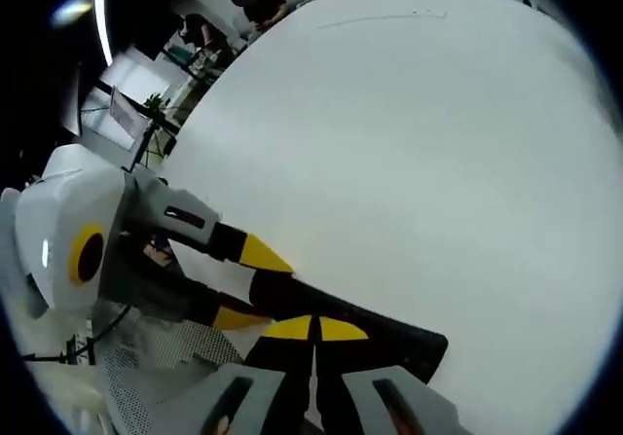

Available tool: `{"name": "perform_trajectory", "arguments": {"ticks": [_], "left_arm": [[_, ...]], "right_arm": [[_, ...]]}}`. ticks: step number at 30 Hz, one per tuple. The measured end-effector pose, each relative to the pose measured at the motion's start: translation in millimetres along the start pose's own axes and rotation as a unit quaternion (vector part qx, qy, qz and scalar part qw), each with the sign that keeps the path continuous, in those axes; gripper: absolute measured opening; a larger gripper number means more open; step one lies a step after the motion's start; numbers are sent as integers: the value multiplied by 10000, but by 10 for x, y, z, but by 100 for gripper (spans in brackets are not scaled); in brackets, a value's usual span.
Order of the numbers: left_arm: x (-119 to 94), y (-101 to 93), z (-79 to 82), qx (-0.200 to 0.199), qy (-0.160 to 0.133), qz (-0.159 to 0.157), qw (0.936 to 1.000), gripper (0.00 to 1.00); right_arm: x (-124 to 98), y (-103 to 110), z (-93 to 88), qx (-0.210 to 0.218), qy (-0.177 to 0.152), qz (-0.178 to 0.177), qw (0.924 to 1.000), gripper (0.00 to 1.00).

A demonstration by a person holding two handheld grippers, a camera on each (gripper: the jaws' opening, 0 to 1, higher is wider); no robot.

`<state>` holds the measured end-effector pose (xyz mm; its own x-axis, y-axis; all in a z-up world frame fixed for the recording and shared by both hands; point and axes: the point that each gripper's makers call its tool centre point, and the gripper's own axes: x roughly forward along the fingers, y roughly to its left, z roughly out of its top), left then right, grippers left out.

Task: Press the specified remote control buttons in sequence, fully releasing each button before pressing the next.

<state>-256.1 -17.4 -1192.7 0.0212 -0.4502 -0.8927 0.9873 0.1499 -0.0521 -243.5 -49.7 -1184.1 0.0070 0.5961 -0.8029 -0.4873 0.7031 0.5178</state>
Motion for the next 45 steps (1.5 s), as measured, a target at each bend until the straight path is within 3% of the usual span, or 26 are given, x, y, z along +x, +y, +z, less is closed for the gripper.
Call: {"name": "perform_trajectory", "arguments": {"ticks": [6,13,17,40,43,45], "left_arm": [[-1,-4,5,-22,-1,27,10000,22],[2,-1,7,-41,-19,30,10000,22],[1,-3,12,-69,-70,29,9999,22],[8,-5,4,5,49,34,10000,22],[13,-2,4,-83,-12,94,9999,22],[16,-11,-3,-72,-73,164,9998,22]], "right_arm": [[-4,28,2,-189,-21,-102,9998,0],[57,149,12,-239,-33,140,9996,0],[71,149,0,-405,11,39,9992,0],[88,123,34,-20,-93,269,9996,0],[53,150,33,-272,-239,304,9989,0],[-14,151,90,-514,-518,235,9971,0]]}}
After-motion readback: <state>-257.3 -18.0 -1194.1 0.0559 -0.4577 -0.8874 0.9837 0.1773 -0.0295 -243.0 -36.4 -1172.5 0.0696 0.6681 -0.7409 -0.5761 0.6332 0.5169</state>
